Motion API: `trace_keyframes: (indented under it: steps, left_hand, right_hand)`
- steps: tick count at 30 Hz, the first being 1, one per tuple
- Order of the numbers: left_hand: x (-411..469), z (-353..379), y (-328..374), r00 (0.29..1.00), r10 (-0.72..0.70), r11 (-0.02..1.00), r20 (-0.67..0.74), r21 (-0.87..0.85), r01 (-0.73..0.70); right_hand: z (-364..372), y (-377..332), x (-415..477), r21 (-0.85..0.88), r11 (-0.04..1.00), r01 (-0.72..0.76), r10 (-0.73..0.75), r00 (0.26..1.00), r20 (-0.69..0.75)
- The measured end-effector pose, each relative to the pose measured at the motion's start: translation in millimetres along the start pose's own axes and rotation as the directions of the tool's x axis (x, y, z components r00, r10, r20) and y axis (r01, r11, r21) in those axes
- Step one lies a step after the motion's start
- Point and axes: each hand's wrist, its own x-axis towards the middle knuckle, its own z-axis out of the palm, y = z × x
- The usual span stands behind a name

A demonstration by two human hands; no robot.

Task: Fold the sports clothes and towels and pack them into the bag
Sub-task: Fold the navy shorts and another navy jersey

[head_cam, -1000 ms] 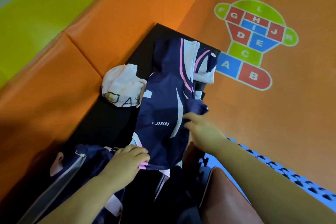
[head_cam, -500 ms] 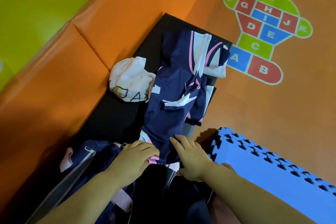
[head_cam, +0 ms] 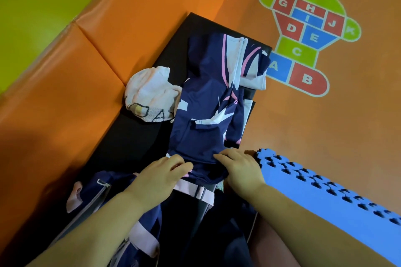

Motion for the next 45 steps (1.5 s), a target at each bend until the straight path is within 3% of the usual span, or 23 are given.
trace_keyframes:
  steps: [3,6,9,12,18,23,29,35,40,45]
  left_hand:
    - [6,-8,0,0.994,0.069,0.991,0.082,0.111,-0.078]
    - [6,-7,3,0.982,0.025,0.995,0.19,0.094,-0.044]
    - [7,-5,15,0.951,-0.06,0.998,0.303,-0.016,0.068]
    - [5,-13,30,0.89,-0.203,0.951,0.407,-0.135,0.279]
    - [-3,-35,43,0.841,-0.249,0.902,0.481,-0.202,0.382]
    - [16,-48,32,0.828,-0.258,0.913,0.498,-0.155,0.377]
    - [72,-68,-2,0.836,-0.31,0.907,0.452,-0.122,0.402]
    - [151,-86,-62,0.818,-0.338,0.902,0.466,-0.086,0.422]
    - [241,-104,-115,0.866,-0.339,0.924,0.367,-0.044,0.381]
    - [322,-104,-176,0.875,-0.369,0.889,0.313,-0.157,0.431]
  right_hand:
    - [-18,18,-8,-0.075,0.995,0.059,-0.056,0.997,0.048]
    - [-31,28,-21,-0.117,0.986,0.118,-0.101,0.985,0.141]
    - [-36,25,-33,-0.042,0.992,0.121,-0.101,0.941,0.322]
    - [-43,22,-44,0.029,0.999,0.026,-0.037,0.853,0.52]
    - [-53,16,-55,0.139,0.985,-0.102,-0.006,0.786,0.618]
    - [-62,23,-41,0.194,0.967,-0.164,0.009,0.785,0.619]
    - [-75,50,15,0.185,0.972,-0.143,0.022,0.844,0.536]
    - [-98,85,96,0.123,0.985,-0.118,0.042,0.866,0.499]
    - [-116,125,182,0.109,0.986,-0.126,0.059,0.875,0.481]
    - [-117,181,273,0.126,0.972,-0.2,0.132,0.901,0.412]
